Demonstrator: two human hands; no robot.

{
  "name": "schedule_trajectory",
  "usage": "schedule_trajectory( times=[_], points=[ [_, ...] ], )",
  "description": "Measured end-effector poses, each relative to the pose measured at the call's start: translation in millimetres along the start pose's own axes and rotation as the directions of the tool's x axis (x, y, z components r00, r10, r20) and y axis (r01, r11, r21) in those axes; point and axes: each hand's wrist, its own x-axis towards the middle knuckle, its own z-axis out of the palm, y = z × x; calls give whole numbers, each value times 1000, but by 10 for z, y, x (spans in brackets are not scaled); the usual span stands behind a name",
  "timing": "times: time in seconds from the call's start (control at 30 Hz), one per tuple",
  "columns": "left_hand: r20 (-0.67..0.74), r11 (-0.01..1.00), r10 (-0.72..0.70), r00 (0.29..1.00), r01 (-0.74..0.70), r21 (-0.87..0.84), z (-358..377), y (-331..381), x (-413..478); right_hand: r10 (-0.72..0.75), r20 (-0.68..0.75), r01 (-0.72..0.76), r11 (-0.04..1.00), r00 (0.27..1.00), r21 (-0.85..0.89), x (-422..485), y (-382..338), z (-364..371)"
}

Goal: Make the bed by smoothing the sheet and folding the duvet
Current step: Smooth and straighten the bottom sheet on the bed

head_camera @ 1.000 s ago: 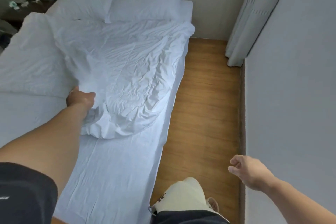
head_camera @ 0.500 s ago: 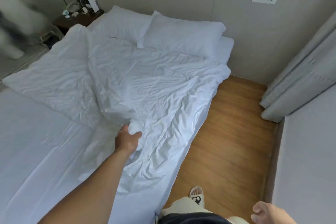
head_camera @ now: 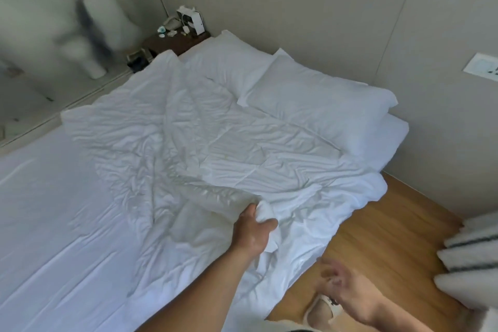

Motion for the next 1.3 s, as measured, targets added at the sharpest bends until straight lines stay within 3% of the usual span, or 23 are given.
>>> schedule_trajectory(
  times=[0.1,0.2,0.4,0.57,0.63,0.7,0.77,0.87,0.93,1.0,1.17,1.3],
  points=[
    [19,1000,-7,1000,7,4,385,547,234,-111,144,82,977,983,195,412,-666,-595],
    [3,1000,-12,1000,12,-4,653,948,513,-195,180,160,968,964,191,733,-977,-953],
    [100,998,-10,995,3,61,1051,1312,933,-103,11,103,995,995,9,1290,-933,-1364],
    [378,1000,-5,926,11,-13,1159,1454,1290,27,-106,-23,999,994,37,1630,-700,-1753],
    [333,970,119,936,-181,163,1141,1400,1626,75,-114,-67,995,991,67,1726,-636,-1955],
    [201,812,320,926,-377,446,1083,1270,2089,123,-111,-114,990,986,81,1800,-600,-2140],
    [210,586,439,874,-455,671,1011,1119,2609,160,-135,-145,983,978,115,1917,-528,-2324],
    [333,279,296,895,-414,866,983,1103,3295,215,-133,-187,963,968,194,2177,-328,-2572],
    [360,213,136,923,-382,899,1038,1134,3651,293,-123,-243,917,948,315,2363,-189,-2712],
    [371,199,69,926,-377,904,1133,1153,3926,352,-125,-267,859,928,437,2529,-55,-2798],
    [490,205,136,861,-508,837,1568,1085,4288,479,-103,-325,722,872,610,2933,496,-2970],
    [520,400,340,784,-621,674,1863,1253,4373,504,-16,-390,687,864,613,3164,1020,-3187]
  ],
)
